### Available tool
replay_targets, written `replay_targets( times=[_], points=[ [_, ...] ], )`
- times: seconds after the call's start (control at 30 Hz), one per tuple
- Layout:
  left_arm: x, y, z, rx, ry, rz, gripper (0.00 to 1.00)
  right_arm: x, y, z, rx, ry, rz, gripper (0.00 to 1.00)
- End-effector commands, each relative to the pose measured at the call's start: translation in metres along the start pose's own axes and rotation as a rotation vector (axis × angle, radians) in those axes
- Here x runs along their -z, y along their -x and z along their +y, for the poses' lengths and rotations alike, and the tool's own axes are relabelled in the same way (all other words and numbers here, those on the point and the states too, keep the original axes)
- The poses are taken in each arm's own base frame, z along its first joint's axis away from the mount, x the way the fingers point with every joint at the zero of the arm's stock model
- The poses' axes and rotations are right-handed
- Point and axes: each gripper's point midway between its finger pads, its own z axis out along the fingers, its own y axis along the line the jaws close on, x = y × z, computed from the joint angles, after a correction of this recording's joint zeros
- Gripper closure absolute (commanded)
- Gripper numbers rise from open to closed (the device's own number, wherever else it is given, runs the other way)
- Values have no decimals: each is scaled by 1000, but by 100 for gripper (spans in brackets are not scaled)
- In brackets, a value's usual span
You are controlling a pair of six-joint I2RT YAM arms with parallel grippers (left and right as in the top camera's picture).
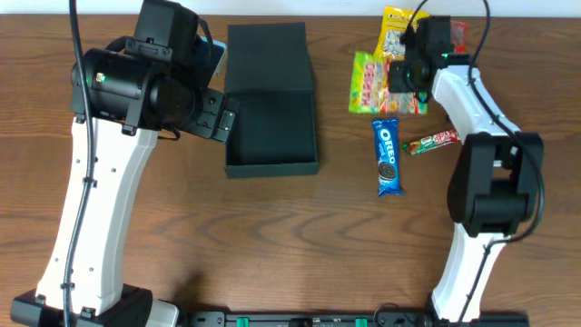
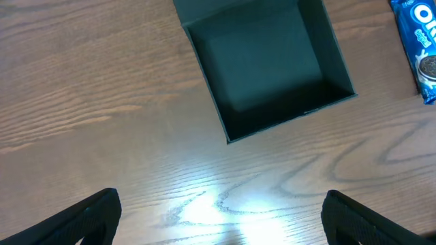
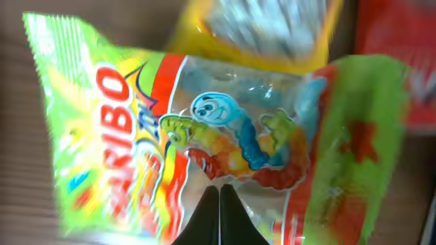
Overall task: Pack container
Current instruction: 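Reach the right gripper to the green Haribo bag and grasp it, then lift the Haribo bag and carry it left into the box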
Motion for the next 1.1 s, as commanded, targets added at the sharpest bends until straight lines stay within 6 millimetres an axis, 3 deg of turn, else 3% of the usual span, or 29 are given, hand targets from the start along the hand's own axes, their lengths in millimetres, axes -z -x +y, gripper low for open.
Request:
replay_targets(
  times=[0.0, 0.2, 0.33, 0.37, 0.4, 0.43, 0.5, 0.8, 1.07],
  points=[
    [4, -2, 2, -17, 10, -8, 5, 60, 49, 39, 113, 99, -160, 99],
    [4, -2, 2, -17, 10, -8, 5, 90, 55, 85, 237, 241, -208, 99],
    [4, -2, 2, -18, 10, -8, 5, 84, 51, 85, 221, 211, -191, 99],
    [4, -2, 2, -17, 10, -8, 5, 79, 49, 81, 216, 188, -176, 78],
    [4, -2, 2, -17, 10, -8, 5, 70, 44, 78, 217, 173, -155, 42],
    [4, -2, 2, -17, 10, -8, 5, 63, 39, 77, 220, 173, -136, 25],
    [4, -2, 2, -17, 10, -8, 5, 44, 26, 75, 214, 169, -86, 1],
    [4, -2, 2, -17, 10, -8, 5, -31, -8, 50, 111, 37, 24, 1],
    [4, -2, 2, -17, 10, -8, 5, -82, -43, 32, 79, -23, 107, 1]
  ],
)
